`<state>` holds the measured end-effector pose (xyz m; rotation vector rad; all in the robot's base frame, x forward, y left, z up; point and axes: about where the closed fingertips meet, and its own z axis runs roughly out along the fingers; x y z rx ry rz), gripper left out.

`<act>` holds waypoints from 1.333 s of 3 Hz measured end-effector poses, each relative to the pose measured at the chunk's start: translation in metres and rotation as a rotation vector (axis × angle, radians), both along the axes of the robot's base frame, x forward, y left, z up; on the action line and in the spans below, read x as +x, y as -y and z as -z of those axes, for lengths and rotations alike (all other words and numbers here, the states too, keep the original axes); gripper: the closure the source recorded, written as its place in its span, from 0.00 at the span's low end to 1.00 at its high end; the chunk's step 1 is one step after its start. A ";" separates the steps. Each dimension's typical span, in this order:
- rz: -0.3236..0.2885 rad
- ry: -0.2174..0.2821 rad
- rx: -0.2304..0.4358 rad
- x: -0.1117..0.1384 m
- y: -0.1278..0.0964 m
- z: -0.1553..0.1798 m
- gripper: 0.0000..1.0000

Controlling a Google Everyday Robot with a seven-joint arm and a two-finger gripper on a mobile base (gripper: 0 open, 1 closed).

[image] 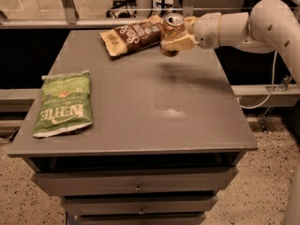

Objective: Move orange can near brown chip bag

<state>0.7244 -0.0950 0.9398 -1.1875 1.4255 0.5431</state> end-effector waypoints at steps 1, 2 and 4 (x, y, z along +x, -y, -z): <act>0.034 0.003 -0.028 0.036 -0.002 0.001 1.00; 0.044 -0.028 -0.040 0.063 -0.014 0.013 1.00; 0.034 -0.088 -0.021 0.087 -0.042 0.036 0.77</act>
Offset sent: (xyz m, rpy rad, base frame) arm 0.0876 0.0142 -0.0175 -0.0565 0.0443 -0.0618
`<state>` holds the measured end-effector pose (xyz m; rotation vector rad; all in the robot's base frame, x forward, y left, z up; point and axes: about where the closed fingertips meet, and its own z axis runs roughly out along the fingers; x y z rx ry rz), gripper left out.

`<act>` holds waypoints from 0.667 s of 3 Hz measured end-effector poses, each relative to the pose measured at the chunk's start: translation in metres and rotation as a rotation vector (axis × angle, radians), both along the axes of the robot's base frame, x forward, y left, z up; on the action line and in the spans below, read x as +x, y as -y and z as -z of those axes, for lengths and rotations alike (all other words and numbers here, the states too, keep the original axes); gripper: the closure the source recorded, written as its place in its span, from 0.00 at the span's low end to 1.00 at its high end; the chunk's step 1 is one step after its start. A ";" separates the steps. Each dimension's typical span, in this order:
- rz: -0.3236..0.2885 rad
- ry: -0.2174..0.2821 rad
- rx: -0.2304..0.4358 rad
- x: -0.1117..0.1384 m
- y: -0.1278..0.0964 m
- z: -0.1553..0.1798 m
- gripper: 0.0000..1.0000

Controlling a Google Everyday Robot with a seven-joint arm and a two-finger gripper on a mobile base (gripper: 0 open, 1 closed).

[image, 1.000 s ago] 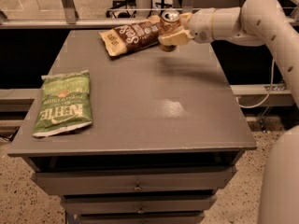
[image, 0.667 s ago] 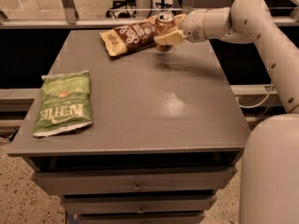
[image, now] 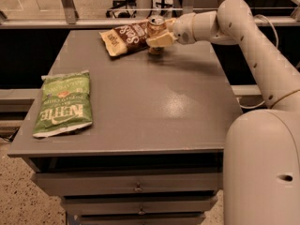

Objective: Move orange can near brown chip bag

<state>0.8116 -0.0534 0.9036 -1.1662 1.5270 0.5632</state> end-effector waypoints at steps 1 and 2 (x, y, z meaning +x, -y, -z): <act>-0.008 -0.020 0.008 0.006 -0.010 0.009 0.53; -0.014 -0.036 0.012 0.008 -0.017 0.016 0.30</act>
Offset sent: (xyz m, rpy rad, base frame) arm 0.0127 0.0164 -0.0207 0.0161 0.0502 0.0103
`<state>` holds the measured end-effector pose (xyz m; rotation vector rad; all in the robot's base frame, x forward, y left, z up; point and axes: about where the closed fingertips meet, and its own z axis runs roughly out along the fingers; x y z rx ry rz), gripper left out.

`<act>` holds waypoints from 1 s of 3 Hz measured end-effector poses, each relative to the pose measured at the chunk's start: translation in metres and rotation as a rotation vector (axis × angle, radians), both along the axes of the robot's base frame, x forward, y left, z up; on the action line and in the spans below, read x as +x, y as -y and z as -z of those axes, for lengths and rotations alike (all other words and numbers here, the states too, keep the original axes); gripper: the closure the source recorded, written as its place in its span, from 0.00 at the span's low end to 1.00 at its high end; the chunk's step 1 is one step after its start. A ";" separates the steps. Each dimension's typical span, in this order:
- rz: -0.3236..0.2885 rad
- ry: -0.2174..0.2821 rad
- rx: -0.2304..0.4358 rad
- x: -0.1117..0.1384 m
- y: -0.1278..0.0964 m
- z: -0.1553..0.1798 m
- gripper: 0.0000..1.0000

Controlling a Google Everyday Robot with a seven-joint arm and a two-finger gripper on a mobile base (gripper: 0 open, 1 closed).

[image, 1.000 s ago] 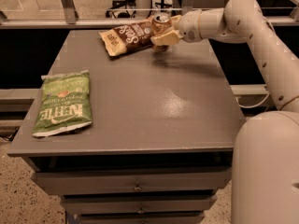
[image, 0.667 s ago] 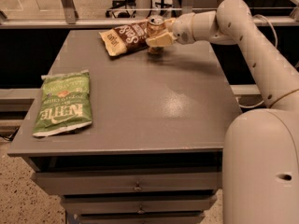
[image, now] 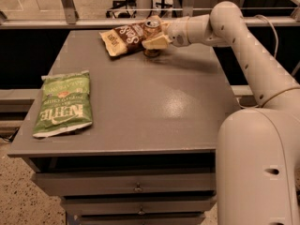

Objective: Move orange can near brown chip bag

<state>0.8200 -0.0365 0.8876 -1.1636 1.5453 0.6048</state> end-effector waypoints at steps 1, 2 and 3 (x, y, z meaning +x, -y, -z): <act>-0.012 -0.005 0.001 -0.002 -0.004 0.000 0.01; -0.021 -0.001 -0.002 -0.007 -0.003 -0.003 0.00; 0.006 0.020 -0.034 -0.040 0.040 -0.026 0.00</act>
Offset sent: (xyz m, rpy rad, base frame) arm -0.0146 -0.0057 0.0124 -0.0088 -0.0119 0.0244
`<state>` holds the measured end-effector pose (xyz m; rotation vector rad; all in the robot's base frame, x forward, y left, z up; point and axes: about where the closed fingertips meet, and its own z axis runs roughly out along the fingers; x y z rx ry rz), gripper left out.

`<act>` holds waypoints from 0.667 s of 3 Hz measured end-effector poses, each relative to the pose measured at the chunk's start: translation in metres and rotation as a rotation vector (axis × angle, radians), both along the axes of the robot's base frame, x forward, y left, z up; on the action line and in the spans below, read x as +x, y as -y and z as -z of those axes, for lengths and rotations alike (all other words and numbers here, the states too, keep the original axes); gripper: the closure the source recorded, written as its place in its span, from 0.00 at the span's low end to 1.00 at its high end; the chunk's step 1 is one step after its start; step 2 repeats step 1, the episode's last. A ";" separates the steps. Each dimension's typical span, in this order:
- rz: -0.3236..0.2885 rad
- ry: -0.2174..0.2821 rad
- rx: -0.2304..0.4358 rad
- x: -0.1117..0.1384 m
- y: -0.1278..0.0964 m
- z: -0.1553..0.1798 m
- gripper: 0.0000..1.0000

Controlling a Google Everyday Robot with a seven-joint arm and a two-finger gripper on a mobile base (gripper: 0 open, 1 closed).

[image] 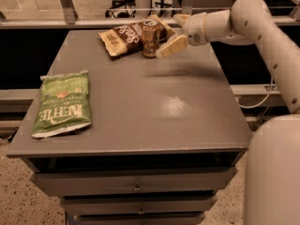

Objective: Move orange can near brown chip bag

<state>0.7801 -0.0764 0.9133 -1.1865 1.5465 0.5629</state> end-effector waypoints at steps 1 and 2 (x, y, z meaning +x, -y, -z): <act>0.062 0.041 -0.009 -0.069 0.081 -0.041 0.00; 0.062 0.041 -0.009 -0.069 0.081 -0.041 0.00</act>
Offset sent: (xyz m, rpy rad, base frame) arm 0.0000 0.0000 0.0000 0.0000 0.0000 0.0000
